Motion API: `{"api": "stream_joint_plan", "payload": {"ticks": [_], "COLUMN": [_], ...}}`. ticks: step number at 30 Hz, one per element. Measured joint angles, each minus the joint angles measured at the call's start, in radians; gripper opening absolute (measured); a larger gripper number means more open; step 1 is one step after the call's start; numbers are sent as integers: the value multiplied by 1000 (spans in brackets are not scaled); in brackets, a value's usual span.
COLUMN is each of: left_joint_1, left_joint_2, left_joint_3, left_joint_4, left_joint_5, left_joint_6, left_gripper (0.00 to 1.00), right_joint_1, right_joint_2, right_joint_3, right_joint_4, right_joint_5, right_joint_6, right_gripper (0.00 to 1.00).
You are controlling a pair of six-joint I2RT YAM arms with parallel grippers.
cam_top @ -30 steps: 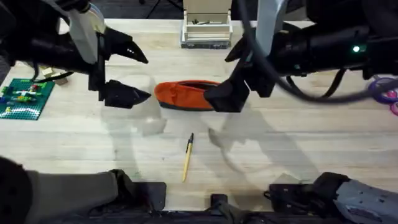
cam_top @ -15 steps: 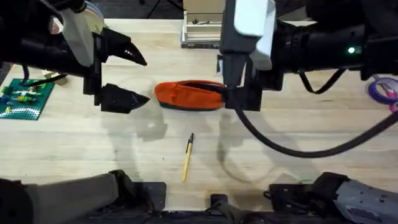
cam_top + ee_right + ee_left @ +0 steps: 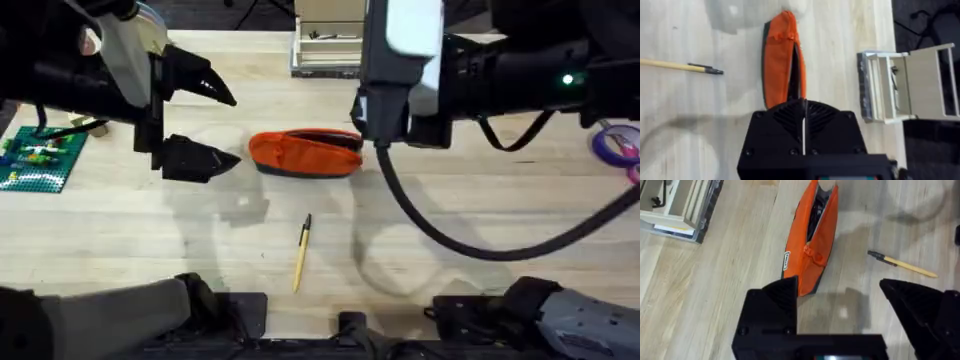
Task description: Unzip the bag, pick up the pens from the table one at a time and place them inside, then zip the bag closed.
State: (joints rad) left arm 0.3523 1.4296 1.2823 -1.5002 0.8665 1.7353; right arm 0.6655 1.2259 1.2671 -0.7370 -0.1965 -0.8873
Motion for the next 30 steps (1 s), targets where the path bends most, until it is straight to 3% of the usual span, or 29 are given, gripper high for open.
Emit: {"api": "stream_joint_plan", "payload": {"ticks": [8,16,18,30], "left_joint_1": [0,0,0,0], "left_joint_2": [0,0,0,0], "left_joint_3": [0,0,0,0], "left_joint_4": [0,0,0,1], "left_joint_5": [0,0,0,0], "left_joint_6": [0,0,0,0], "left_gripper": [993,993,994,993], "right_joint_1": [0,0,0,-6], "right_joint_2": [93,283,372,430], "right_joint_3": [1,1,1,2], "right_joint_4": [-3,65,153,227], "right_joint_5": [-80,-87,-89,-89], "right_joint_6": [0,0,0,0], "right_gripper": [30,30,30,30]}}
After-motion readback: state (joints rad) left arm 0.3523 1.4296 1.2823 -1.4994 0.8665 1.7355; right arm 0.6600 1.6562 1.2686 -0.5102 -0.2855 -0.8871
